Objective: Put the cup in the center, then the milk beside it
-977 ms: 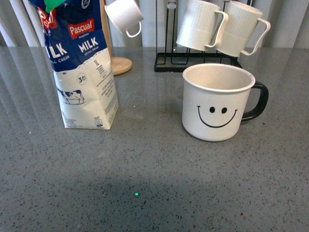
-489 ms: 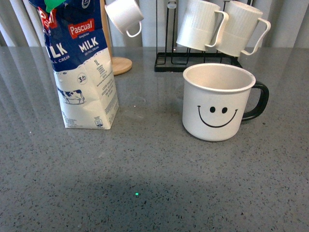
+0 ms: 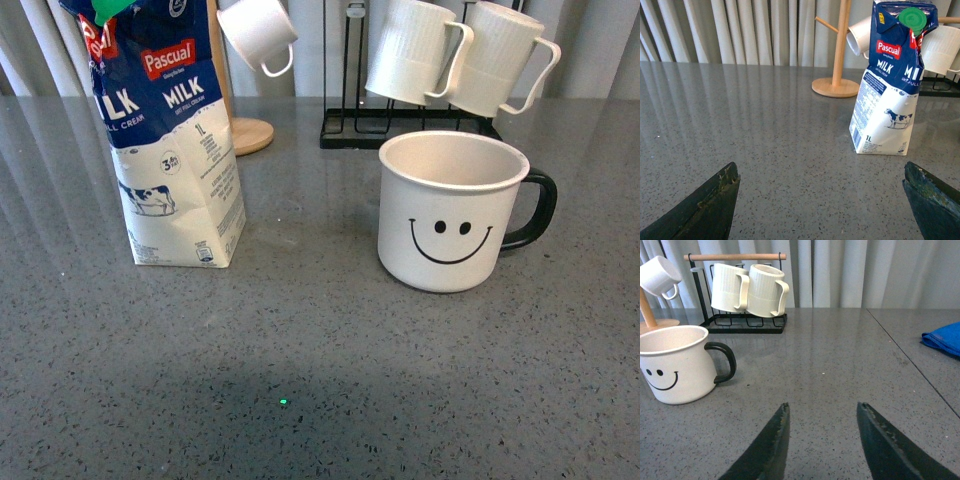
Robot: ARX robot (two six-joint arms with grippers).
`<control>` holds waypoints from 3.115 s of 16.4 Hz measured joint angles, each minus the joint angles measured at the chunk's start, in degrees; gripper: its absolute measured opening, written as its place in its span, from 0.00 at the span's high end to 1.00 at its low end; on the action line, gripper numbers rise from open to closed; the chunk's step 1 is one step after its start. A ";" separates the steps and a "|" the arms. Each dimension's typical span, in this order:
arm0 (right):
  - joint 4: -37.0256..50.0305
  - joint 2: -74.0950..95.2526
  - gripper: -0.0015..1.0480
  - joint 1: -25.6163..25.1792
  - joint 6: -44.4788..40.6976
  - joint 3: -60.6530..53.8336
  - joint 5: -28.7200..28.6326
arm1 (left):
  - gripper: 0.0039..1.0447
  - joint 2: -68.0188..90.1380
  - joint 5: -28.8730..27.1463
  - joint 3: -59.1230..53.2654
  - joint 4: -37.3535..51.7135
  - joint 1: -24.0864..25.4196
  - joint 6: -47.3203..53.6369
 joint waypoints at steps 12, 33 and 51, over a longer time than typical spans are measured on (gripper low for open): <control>0.00 0.00 0.06 0.00 0.00 0.00 0.00 | 0.06 0.00 -0.02 0.00 0.00 0.00 0.00; 0.02 0.00 0.06 0.00 0.02 0.00 0.00 | 0.06 70.99 10.03 39.36 22.75 -12.37 -9.01; 0.02 0.00 0.06 0.00 0.02 0.00 0.00 | 0.97 75.38 -11.91 39.15 31.45 -27.23 -7.63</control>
